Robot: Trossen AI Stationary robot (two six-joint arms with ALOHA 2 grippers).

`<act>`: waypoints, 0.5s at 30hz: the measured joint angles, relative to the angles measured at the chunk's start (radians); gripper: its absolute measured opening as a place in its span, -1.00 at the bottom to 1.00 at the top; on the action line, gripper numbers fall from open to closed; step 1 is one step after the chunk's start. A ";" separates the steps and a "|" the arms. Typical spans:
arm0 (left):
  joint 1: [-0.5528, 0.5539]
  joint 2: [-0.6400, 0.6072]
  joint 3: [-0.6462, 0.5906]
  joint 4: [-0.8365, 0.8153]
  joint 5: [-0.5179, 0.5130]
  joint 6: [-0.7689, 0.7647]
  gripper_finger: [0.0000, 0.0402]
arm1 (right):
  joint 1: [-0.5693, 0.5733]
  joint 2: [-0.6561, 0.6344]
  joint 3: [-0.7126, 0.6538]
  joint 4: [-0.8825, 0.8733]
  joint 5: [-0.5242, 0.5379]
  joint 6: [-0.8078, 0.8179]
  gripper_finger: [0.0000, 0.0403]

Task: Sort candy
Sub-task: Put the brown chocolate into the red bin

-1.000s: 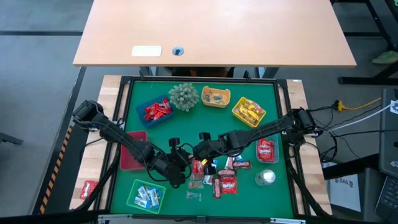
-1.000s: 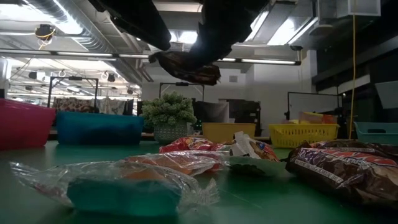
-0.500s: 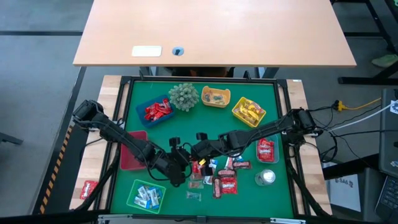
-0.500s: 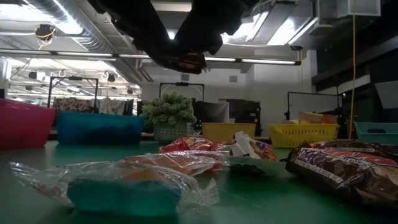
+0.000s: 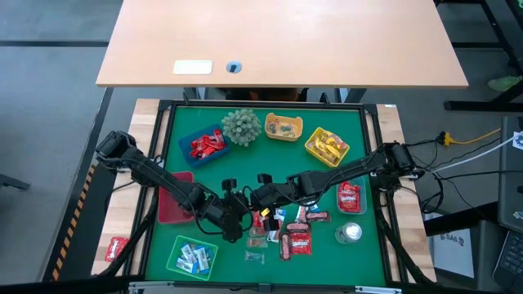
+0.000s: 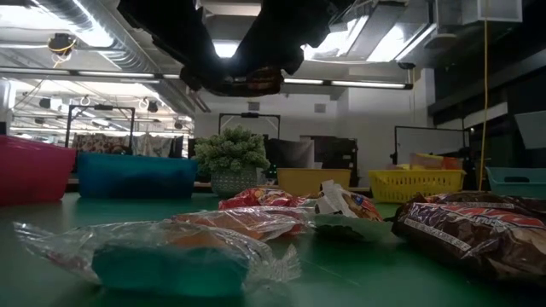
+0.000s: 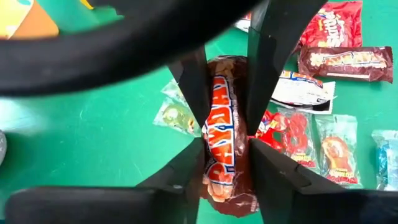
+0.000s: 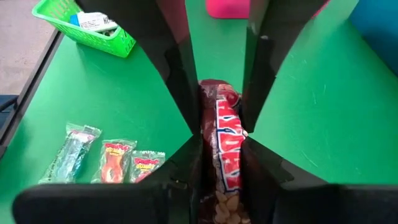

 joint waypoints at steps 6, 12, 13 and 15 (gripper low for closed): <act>0.000 0.000 -0.001 0.005 0.000 -0.001 -0.73 | 0.000 0.000 0.000 0.000 0.000 0.000 -0.55; 0.001 0.000 -0.001 0.008 -0.001 -0.003 -0.86 | 0.000 0.000 0.000 -0.002 0.000 0.041 -0.55; 0.001 0.000 -0.001 0.009 -0.001 -0.003 -0.86 | 0.000 0.000 0.000 -0.004 0.000 0.041 -0.55; 0.001 0.000 -0.001 0.009 -0.001 -0.002 -0.87 | 0.000 0.000 0.000 -0.005 0.000 0.038 -0.55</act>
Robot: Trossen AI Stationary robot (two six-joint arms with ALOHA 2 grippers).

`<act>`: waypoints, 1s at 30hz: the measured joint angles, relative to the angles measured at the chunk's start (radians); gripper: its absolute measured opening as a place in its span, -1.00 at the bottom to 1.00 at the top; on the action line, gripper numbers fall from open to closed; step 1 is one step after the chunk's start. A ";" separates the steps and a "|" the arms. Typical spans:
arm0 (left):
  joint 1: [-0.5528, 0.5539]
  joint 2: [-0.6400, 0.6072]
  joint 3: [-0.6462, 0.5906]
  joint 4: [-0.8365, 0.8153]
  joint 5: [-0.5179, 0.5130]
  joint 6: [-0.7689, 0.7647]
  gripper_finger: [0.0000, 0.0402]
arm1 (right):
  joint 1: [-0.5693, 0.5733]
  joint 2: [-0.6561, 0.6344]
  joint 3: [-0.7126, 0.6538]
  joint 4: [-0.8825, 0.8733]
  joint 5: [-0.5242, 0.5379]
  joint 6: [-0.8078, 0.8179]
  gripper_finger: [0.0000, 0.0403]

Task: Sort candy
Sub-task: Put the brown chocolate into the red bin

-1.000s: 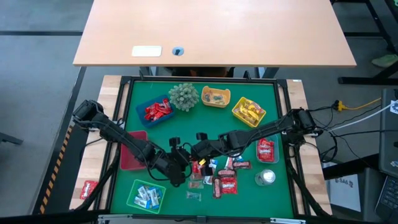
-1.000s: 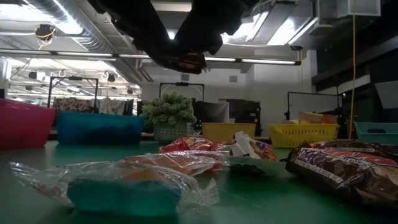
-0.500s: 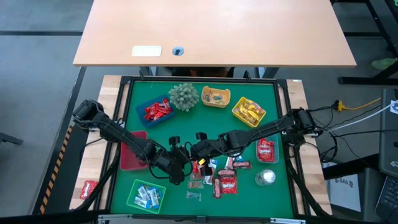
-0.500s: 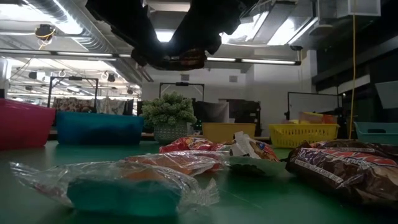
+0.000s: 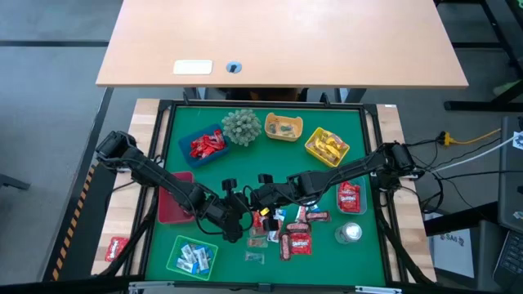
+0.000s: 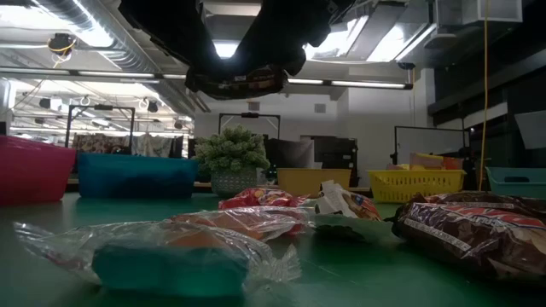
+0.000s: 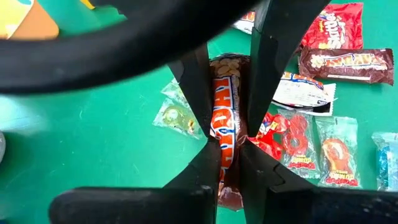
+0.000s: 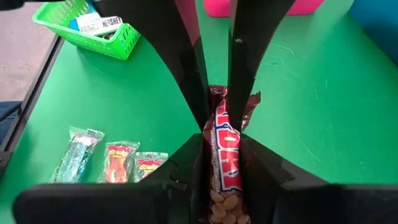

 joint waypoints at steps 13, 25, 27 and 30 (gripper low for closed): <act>0.003 -0.024 -0.001 -0.072 0.046 -0.001 -0.87 | -0.007 0.000 0.001 -0.021 -0.026 -0.001 0.06; 0.015 -0.259 0.000 -0.579 0.329 -0.279 -0.88 | -0.013 0.000 0.002 -0.111 -0.053 -0.002 0.18; 0.010 -0.291 0.000 -0.693 0.402 -0.356 -0.88 | -0.013 0.000 0.002 -0.127 -0.053 -0.002 0.18; -0.006 -0.334 0.000 -0.829 0.480 -0.463 -0.88 | -0.013 0.000 0.002 -0.155 -0.053 -0.002 0.18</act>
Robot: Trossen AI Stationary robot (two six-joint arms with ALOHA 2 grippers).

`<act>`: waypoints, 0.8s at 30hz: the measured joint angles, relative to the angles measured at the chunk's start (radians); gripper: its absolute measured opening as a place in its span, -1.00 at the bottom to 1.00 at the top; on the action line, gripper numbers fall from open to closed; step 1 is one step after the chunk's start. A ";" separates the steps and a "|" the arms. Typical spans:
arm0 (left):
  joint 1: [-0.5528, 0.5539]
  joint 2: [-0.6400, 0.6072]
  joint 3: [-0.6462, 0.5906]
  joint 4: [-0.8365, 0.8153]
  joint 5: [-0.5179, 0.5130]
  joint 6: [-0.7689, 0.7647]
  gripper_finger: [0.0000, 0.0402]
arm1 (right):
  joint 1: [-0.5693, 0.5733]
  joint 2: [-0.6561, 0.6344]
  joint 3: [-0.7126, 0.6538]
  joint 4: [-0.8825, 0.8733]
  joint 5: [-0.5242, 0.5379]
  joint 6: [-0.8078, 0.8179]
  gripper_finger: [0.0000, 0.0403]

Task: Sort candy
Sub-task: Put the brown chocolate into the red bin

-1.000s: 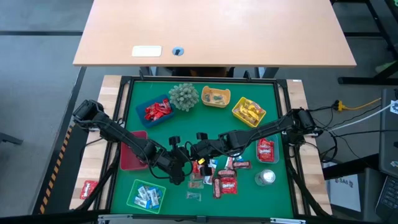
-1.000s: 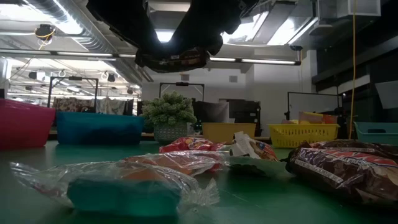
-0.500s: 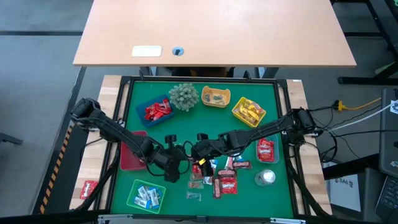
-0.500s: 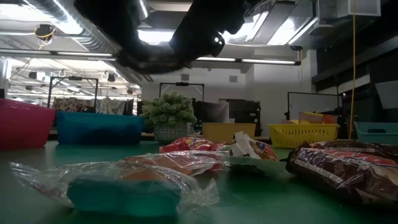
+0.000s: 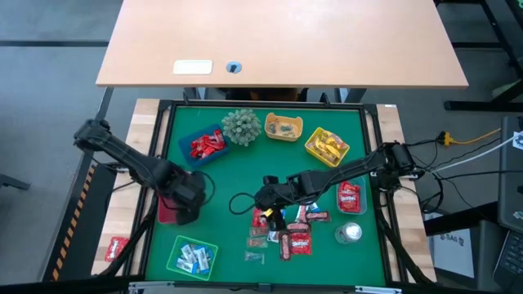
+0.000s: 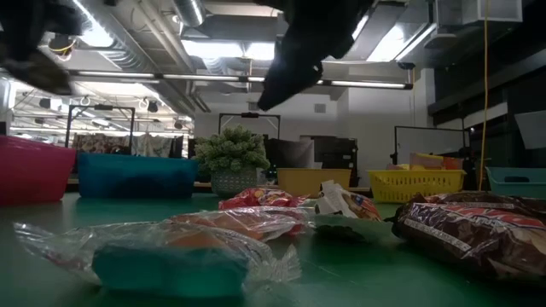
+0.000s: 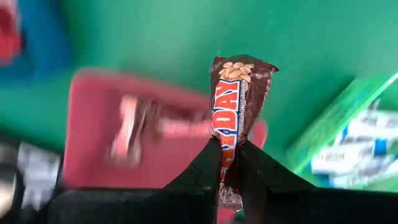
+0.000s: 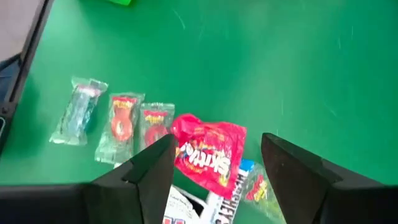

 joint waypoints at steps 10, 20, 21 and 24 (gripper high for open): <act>-0.081 -0.030 0.000 -0.194 0.110 -0.219 -0.88 | 0.000 0.000 0.000 -0.147 0.000 -0.060 0.18; -0.115 -0.029 0.000 -0.205 0.062 -0.357 -0.70 | 0.000 0.002 -0.017 -0.186 -0.029 -0.108 0.18; -0.115 -0.029 0.000 -0.209 0.062 -0.366 -0.65 | 0.000 0.005 -0.017 -0.185 -0.049 -0.109 0.18; -0.115 -0.028 0.000 -0.223 0.053 -0.376 -0.52 | 0.000 0.008 -0.017 -0.193 -0.119 -0.154 0.18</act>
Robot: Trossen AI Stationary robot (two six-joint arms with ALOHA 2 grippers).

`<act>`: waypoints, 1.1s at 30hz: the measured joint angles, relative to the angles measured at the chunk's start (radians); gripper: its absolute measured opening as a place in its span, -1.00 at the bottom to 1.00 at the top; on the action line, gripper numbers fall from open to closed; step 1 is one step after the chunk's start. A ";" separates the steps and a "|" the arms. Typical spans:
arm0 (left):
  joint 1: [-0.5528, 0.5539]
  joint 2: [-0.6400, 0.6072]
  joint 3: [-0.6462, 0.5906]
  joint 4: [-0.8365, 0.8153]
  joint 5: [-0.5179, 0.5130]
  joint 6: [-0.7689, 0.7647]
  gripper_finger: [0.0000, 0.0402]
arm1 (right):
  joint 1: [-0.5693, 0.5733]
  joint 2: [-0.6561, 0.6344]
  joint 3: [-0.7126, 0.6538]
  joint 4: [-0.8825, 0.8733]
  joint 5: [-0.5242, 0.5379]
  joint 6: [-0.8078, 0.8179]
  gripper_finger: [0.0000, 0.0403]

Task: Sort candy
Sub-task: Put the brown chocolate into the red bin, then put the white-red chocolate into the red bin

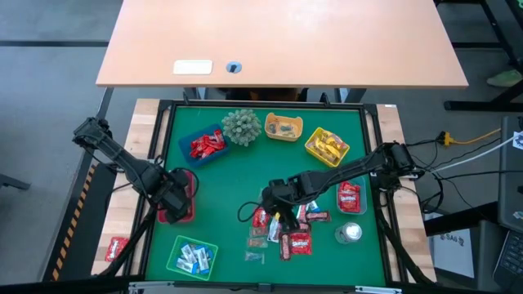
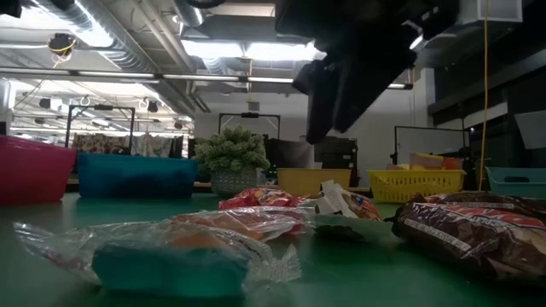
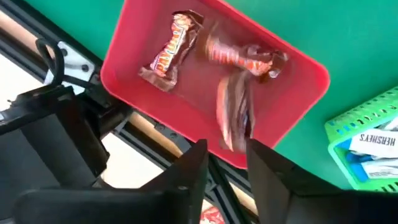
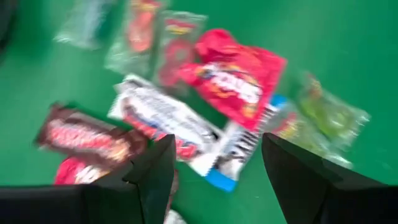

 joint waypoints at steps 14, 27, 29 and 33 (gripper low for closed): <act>0.000 0.000 0.000 0.087 -0.125 -0.005 -0.31 | 0.092 0.000 0.000 0.032 -0.017 -0.319 0.18; 0.000 0.000 0.001 0.189 -0.149 -0.004 -0.32 | 0.098 0.090 -0.025 0.047 0.065 -0.401 0.18; 0.001 0.001 0.001 0.198 -0.150 -0.004 -0.32 | 0.098 0.116 -0.024 0.048 0.077 -0.402 0.18; -0.002 0.001 0.001 0.213 -0.173 -0.004 -0.32 | 0.098 0.152 -0.023 0.051 0.123 -0.400 0.18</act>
